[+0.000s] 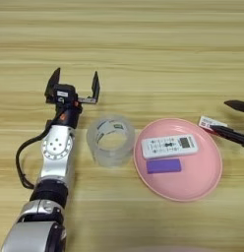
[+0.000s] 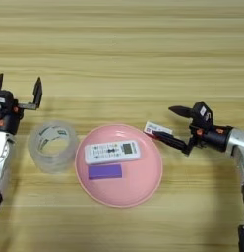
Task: Move the objects on the table
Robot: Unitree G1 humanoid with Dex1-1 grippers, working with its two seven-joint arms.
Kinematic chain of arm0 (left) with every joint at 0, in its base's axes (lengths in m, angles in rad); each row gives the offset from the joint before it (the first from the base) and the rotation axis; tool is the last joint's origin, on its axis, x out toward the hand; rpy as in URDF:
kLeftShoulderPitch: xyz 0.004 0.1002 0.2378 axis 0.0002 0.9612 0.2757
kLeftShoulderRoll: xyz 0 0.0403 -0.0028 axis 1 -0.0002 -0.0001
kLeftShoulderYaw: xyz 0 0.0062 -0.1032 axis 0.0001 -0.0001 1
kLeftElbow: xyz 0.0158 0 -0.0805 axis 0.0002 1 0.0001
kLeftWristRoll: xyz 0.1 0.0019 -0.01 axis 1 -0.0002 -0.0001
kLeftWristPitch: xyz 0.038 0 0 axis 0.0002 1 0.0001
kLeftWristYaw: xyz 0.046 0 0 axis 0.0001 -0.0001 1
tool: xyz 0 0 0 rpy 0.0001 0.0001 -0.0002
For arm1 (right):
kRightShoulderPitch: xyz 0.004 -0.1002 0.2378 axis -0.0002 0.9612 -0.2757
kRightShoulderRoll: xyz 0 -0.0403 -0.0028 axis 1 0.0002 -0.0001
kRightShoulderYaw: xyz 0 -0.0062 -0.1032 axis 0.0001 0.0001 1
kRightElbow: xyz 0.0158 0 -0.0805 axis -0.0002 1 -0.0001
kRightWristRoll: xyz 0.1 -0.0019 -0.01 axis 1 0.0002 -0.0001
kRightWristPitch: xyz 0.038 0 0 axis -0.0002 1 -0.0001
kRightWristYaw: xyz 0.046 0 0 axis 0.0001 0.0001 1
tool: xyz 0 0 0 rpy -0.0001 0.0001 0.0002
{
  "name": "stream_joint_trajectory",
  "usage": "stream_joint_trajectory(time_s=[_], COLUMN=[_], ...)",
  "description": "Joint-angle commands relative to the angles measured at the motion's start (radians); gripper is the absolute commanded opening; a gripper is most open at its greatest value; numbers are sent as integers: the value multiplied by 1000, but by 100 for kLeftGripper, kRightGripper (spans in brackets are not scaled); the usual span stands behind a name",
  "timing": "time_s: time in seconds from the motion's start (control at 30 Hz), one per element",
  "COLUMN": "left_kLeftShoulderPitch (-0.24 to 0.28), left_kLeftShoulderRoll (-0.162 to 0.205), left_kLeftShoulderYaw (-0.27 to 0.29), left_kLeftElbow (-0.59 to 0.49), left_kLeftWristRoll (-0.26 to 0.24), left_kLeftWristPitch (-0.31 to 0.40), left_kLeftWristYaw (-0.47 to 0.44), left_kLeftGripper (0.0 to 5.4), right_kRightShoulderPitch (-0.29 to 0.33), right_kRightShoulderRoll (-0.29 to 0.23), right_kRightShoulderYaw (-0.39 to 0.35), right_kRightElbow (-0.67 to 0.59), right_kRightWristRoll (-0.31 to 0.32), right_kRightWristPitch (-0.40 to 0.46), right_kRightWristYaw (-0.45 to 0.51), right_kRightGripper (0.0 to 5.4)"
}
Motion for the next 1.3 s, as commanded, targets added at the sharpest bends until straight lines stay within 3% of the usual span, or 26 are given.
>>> stream_joint_trajectory(time_s=[0.03, 0.47, 0.73, 1.3], left_kLeftShoulderPitch=[-11, -8, -6, -4], left_kLeftShoulderRoll=[7, 6, 2, 0], left_kLeftShoulderYaw=[4, 4, 4, 2], left_kLeftElbow=[9, 13, 11, 9], left_kLeftWristRoll=[-8, -9, -13, -15], left_kLeftWristPitch=[-12, -19, -20, -22], left_kLeftWristYaw=[-6, -12, -19, -26], left_kLeftGripper=[539, 539, 539, 540], right_kRightShoulderPitch=[-31, -69, -101, -138], right_kRightShoulderRoll=[-24, 2, 13, 13], right_kRightShoulderYaw=[9, 82, 96, 122], right_kRightElbow=[50, 175, 213, 273], right_kRightWristRoll=[-47, -206, -232, -249], right_kRightWristPitch=[-24, -92, -90, -22], right_kRightWristYaw=[7, -77, -93, -24], right_kRightGripper=[540, 540, 540, 351])
